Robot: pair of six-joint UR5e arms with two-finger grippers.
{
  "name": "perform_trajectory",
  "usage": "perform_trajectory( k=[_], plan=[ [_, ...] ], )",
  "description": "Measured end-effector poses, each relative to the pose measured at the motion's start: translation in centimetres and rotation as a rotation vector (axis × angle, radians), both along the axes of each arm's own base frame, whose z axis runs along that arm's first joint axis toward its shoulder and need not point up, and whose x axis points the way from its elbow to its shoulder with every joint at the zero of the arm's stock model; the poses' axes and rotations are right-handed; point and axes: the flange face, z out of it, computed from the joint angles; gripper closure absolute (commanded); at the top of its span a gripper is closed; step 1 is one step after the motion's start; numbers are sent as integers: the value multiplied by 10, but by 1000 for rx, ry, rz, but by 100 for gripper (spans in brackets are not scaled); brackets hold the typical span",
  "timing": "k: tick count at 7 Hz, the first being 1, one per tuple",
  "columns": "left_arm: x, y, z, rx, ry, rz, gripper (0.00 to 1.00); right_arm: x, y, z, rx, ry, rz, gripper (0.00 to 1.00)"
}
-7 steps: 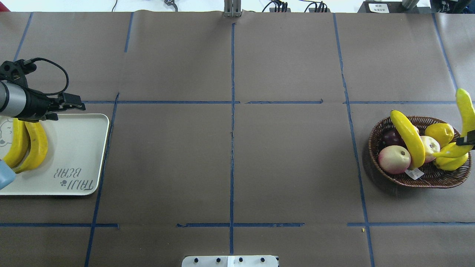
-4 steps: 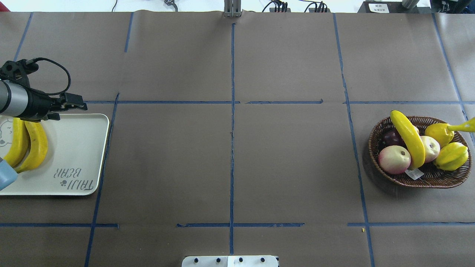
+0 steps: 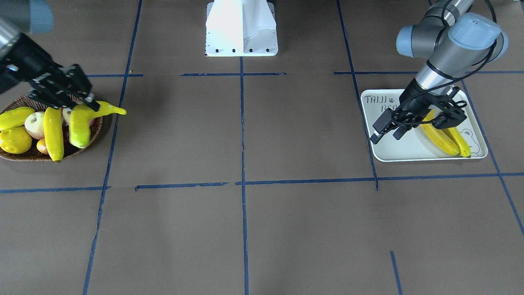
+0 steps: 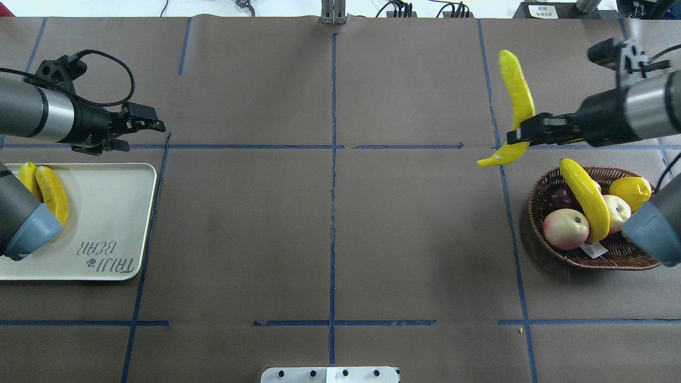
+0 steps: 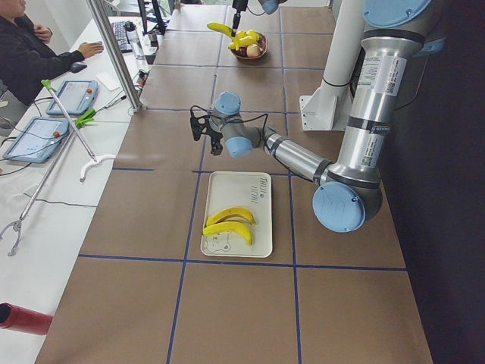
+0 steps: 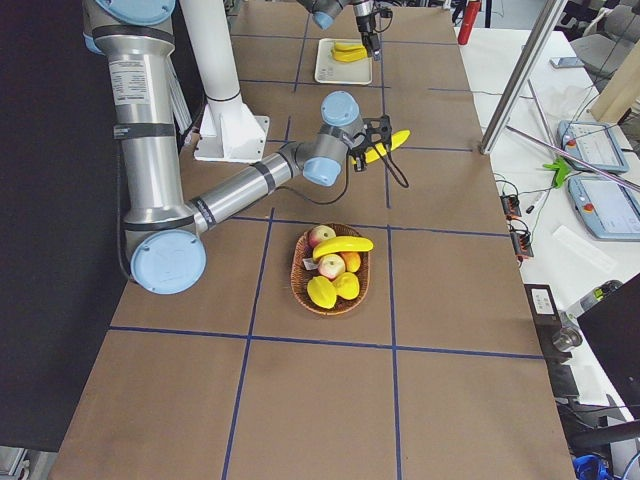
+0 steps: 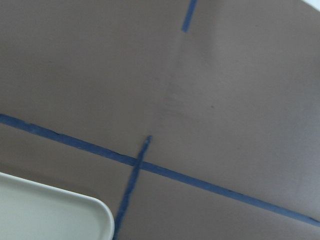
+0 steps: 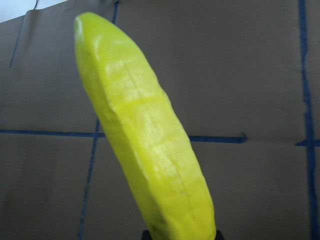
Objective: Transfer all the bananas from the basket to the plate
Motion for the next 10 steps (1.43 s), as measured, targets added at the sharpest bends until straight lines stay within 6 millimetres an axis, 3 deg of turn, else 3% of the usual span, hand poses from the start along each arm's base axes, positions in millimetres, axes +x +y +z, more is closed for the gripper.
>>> perform_trajectory(
  k=[2, 3, 5, 7, 10],
  plan=[
    [19, 4, -65, -4, 132, 21, 1, -112, 31, -90, -86, 1, 1, 99],
    [38, 17, -97, 16, 216, 49, 1, -147, 48, -128, -150, 18, -3, 99],
    [57, 34, -149, 19, 366, 75, 1, -168, 69, -165, -281, -9, 10, 99],
    [80, 44, -190, 9, 439, 106, 1, -175, 80, -186, -355, -49, 18, 99],
    [107, 43, -219, 17, 463, 137, 1, -180, 88, -190, -365, -56, 8, 99]
  ],
)
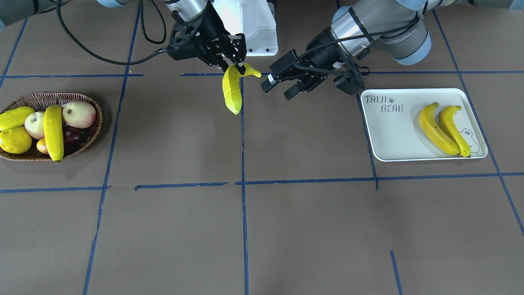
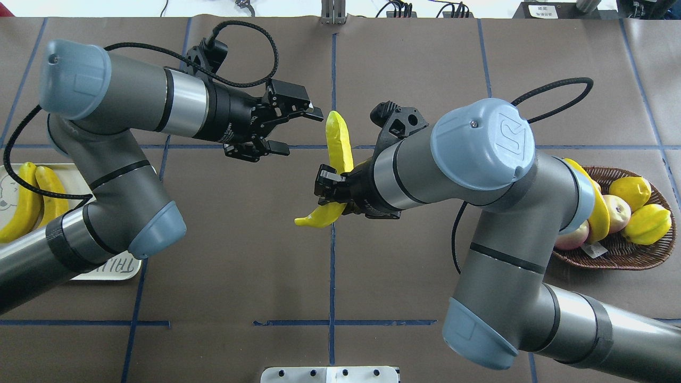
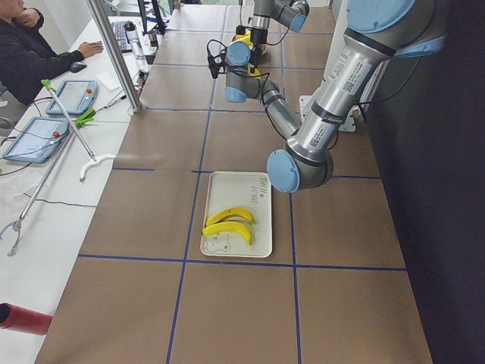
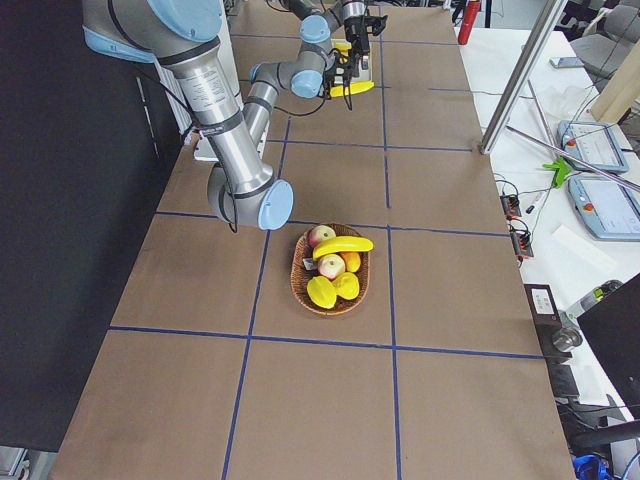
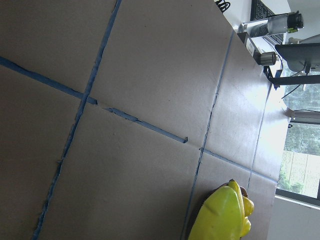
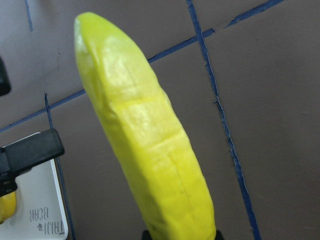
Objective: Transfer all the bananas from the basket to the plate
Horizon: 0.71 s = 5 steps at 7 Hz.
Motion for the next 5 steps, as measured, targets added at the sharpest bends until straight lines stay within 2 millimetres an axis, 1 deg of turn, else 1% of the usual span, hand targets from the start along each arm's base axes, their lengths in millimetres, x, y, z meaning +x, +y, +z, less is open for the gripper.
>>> perform_trajectory(
  k=[3, 4, 5],
  plan=[
    [30, 14, -10, 11, 2, 40, 2, -1, 3, -2, 5, -4, -9, 99],
    [39, 16, -14, 13, 4, 47, 29, -1, 4, -2, 5, -4, -12, 99],
    [45, 19, -16, 14, 5, 51, 94, -1, 4, -1, 5, -4, -13, 98]
  ],
)
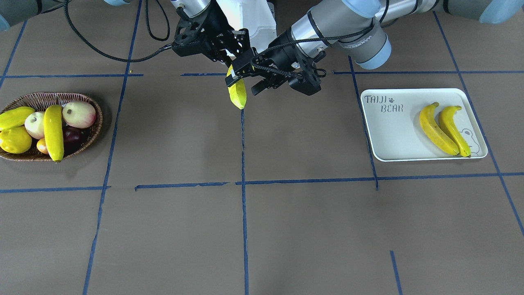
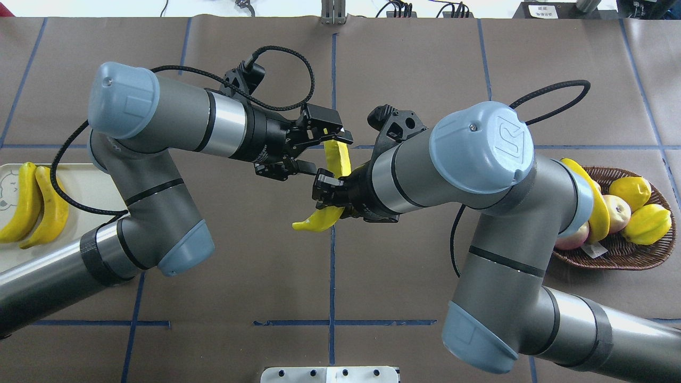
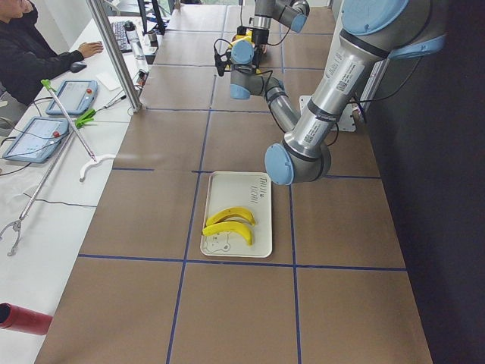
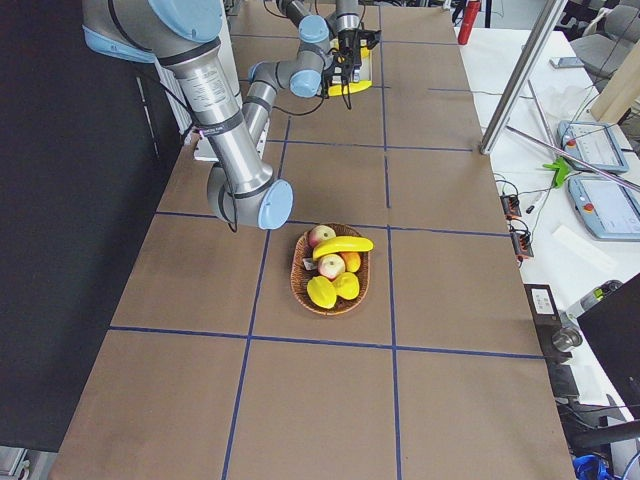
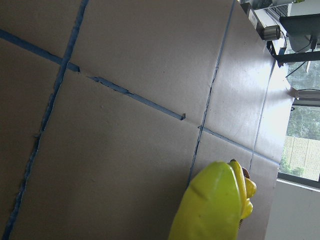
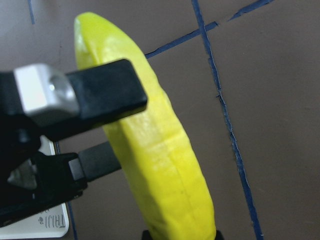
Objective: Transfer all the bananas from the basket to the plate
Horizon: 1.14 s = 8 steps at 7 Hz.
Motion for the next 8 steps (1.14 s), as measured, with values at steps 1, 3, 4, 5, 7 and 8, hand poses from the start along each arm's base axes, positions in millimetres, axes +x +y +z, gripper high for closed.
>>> perform_trajectory(
  k=[1, 3, 4, 5, 7, 8],
  plan=[
    [3, 1, -1, 0, 0, 3, 100, -1, 1, 1, 0, 1, -3, 95],
    [3, 0, -1, -1, -2, 2, 100, -1, 3, 0, 2, -1, -8, 0],
    [1, -3, -1, -2, -4, -6, 100, 2, 5, -1, 5, -5, -9, 0],
    [-3, -9, 0, -6, -10, -17, 100, 8, 6, -3, 10, -13, -3, 0],
    [-12, -23, 4, -20, -32, -42, 100, 35, 7, -10, 16, -30, 11, 0],
    [-15, -33, 12, -29, -64, -55, 100, 55, 5, -13, 15, -42, 15, 0]
  ],
)
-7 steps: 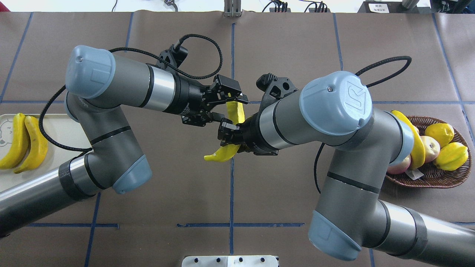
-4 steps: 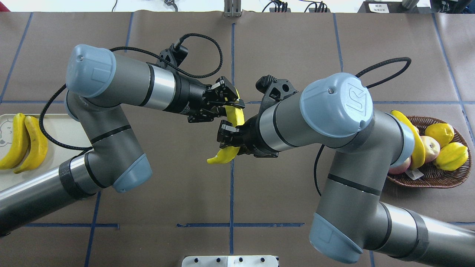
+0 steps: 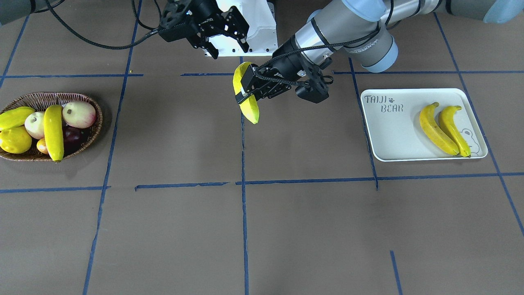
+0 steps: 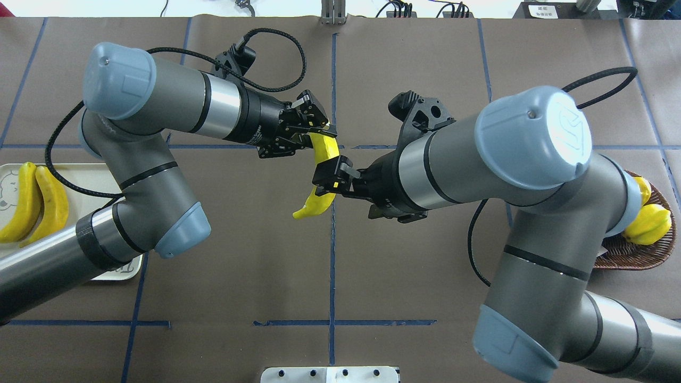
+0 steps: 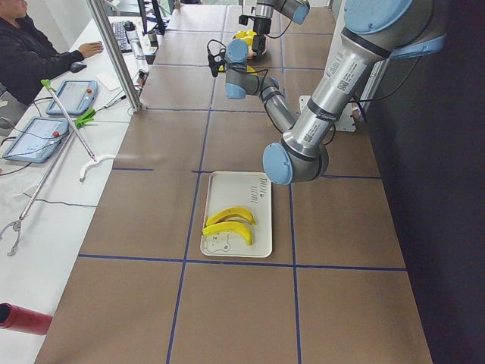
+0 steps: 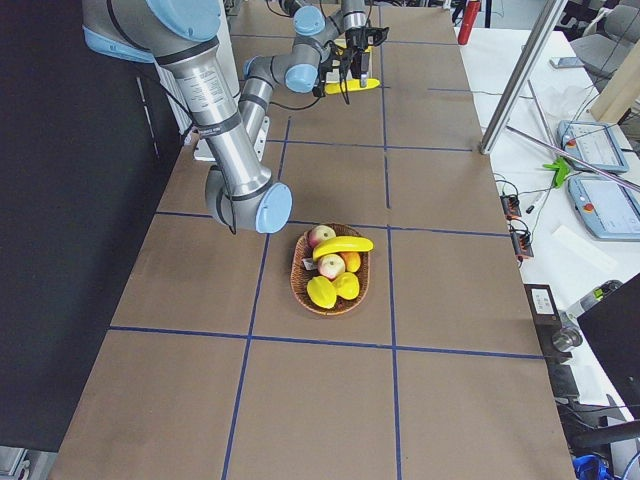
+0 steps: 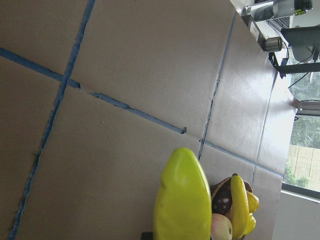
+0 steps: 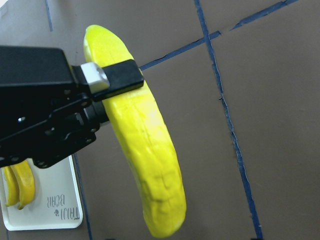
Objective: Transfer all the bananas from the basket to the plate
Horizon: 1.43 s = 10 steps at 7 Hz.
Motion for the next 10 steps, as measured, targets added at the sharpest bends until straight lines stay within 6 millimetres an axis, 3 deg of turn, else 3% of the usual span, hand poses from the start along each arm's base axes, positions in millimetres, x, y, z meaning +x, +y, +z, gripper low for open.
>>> perform_trajectory(
  k=[2, 3, 4, 6, 7, 8, 10],
  plan=[
    [-15, -25, 38, -21, -149, 0, 100, 52, -24, -6, 4, -30, 24, 0],
    [-35, -33, 82, -24, -246, -2, 100, 77, -36, 6, 23, -16, 40, 0],
    [-63, -31, 137, -1, -334, -3, 100, 97, -45, 32, 50, 29, 50, 0],
    [-134, -4, 262, 62, -530, 9, 100, 130, -58, 106, 75, 162, 56, 0],
    [-158, 12, 312, 78, -622, 15, 84, 141, -60, 138, 91, 221, 40, 0],
    [-173, 25, 347, 77, -692, 17, 4, 149, -59, 162, 110, 267, 19, 0],
    [-184, 37, 380, 85, -776, 9, 0, 157, -58, 188, 130, 316, -5, 0]
  ],
)
